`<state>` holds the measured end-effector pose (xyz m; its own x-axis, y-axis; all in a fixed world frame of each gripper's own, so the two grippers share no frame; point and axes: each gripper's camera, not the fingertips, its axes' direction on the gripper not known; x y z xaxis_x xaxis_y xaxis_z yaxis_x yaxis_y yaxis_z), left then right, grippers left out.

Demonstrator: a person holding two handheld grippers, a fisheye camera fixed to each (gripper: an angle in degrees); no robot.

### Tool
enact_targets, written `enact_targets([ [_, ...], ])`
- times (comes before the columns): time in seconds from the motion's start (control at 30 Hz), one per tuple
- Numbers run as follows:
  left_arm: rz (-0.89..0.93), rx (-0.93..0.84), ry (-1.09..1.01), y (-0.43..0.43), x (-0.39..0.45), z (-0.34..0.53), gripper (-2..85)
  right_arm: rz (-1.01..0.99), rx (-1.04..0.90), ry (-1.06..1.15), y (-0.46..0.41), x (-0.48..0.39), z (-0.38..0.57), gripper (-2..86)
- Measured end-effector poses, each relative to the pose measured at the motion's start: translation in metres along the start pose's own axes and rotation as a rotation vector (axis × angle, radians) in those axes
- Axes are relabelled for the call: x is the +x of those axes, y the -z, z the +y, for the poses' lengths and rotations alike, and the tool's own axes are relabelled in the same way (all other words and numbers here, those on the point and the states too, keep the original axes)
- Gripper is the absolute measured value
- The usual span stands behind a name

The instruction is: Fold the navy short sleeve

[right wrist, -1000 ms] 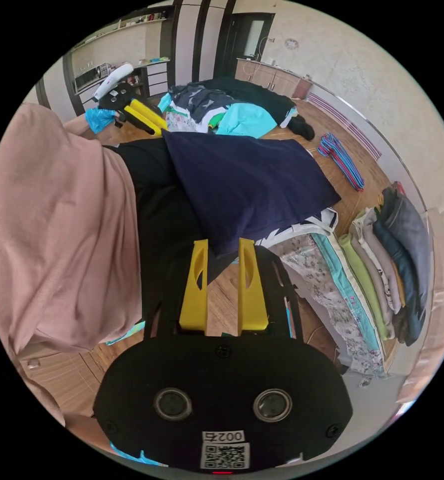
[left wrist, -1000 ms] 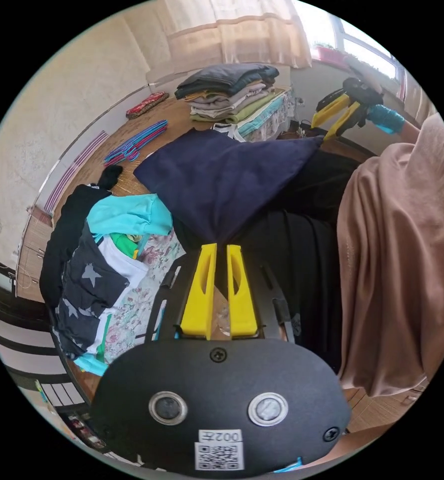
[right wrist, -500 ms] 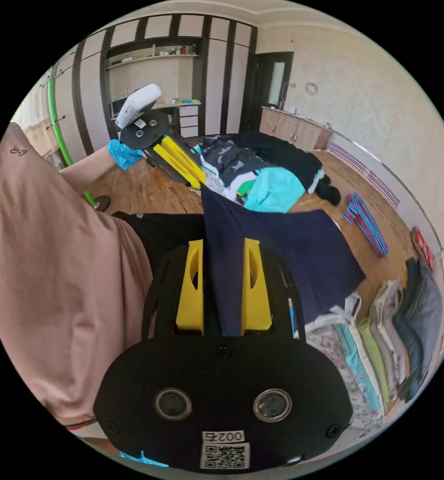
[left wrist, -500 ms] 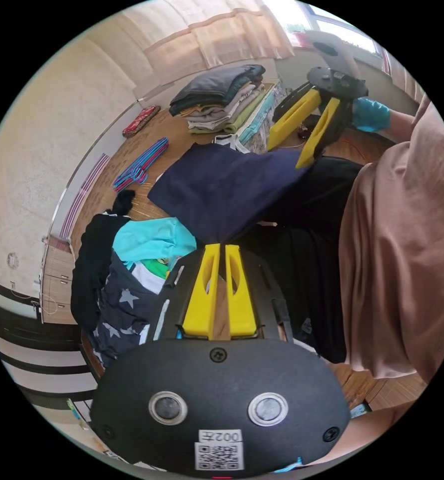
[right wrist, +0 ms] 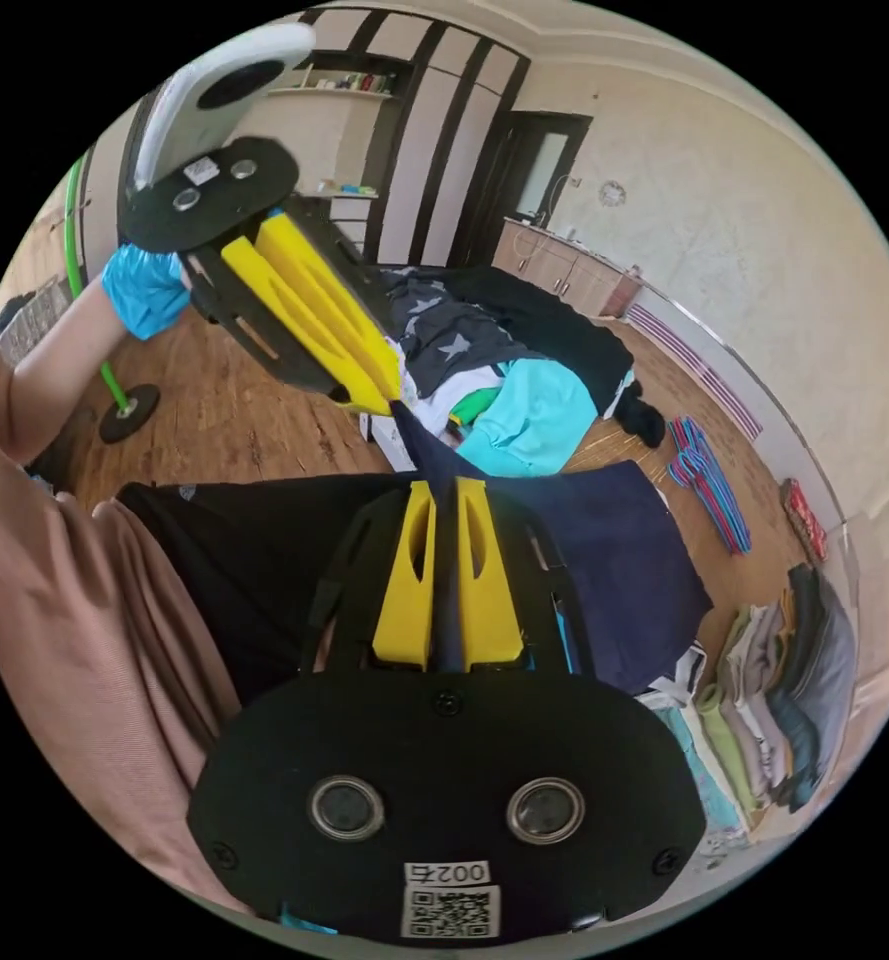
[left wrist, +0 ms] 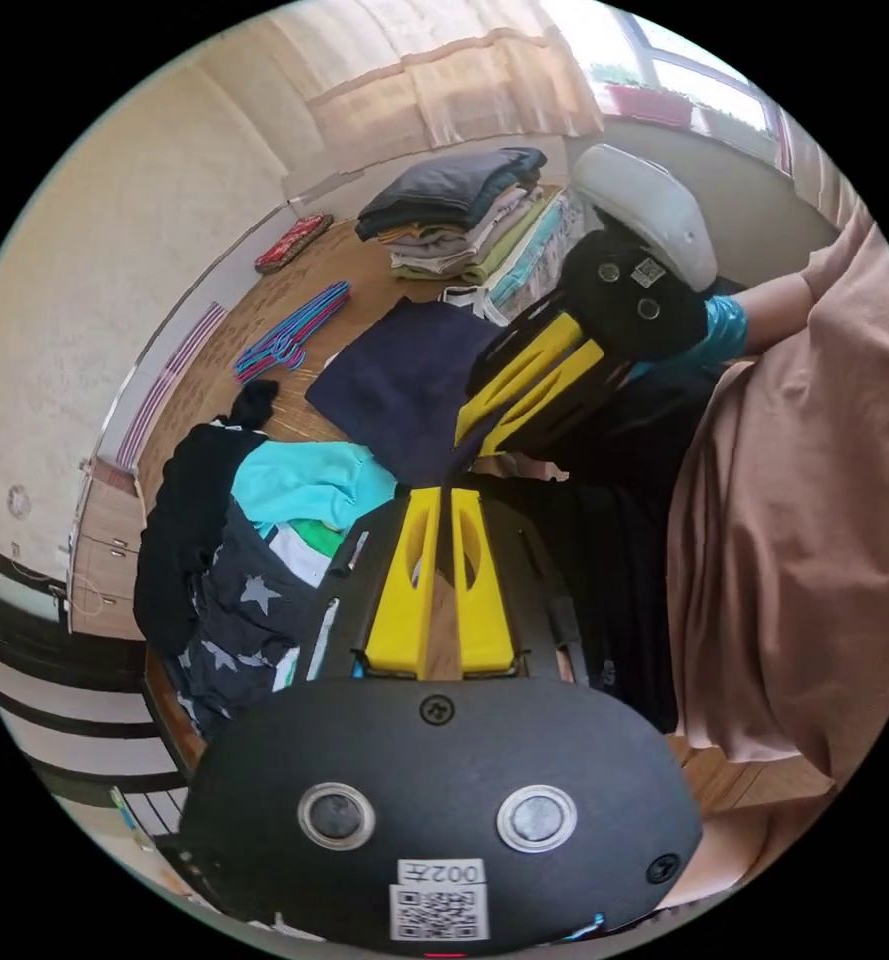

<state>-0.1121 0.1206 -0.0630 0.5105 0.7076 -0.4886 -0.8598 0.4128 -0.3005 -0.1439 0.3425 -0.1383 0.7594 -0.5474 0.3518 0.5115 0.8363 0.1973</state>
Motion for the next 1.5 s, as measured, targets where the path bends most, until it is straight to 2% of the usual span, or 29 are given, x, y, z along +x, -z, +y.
enact_targets([
  [0.17,0.026,0.057,0.076,0.003,-0.008,0.016,0.4,-0.052,0.019,-0.030,0.000,0.008,-0.005,1.6],
  [0.4,0.014,0.106,-0.046,-0.007,0.004,0.004,5.1,-0.093,0.012,-0.024,-0.007,0.012,-0.015,1.1],
  [0.6,0.033,0.107,-0.196,-0.003,0.007,-0.008,0.9,-0.102,-0.005,0.022,-0.015,0.012,-0.025,1.4],
  [0.73,0.031,0.097,-0.221,0.001,0.007,-0.011,-0.5,-0.099,-0.008,0.047,-0.022,0.011,-0.032,2.9],
  [0.8,0.025,0.099,-0.218,0.004,0.007,-0.012,-0.8,-0.079,-0.030,0.058,-0.026,0.011,-0.035,5.0],
  [0.93,0.009,0.117,-0.193,0.011,0.008,-0.016,-0.9,0.092,-0.117,0.074,-0.040,0.011,-0.033,8.0],
  [1.07,-0.013,0.136,-0.189,0.022,0.012,-0.021,-0.9,0.221,-0.226,0.029,-0.051,0.029,-0.017,7.0],
  [1.37,-0.014,0.129,-0.200,0.032,0.022,-0.026,-1.0,0.347,-0.394,-0.107,-0.043,0.078,0.034,3.2],
  [1.5,0.010,0.112,-0.211,0.033,0.028,-0.026,-0.9,0.360,-0.410,-0.167,-0.035,0.092,0.049,1.0],
])
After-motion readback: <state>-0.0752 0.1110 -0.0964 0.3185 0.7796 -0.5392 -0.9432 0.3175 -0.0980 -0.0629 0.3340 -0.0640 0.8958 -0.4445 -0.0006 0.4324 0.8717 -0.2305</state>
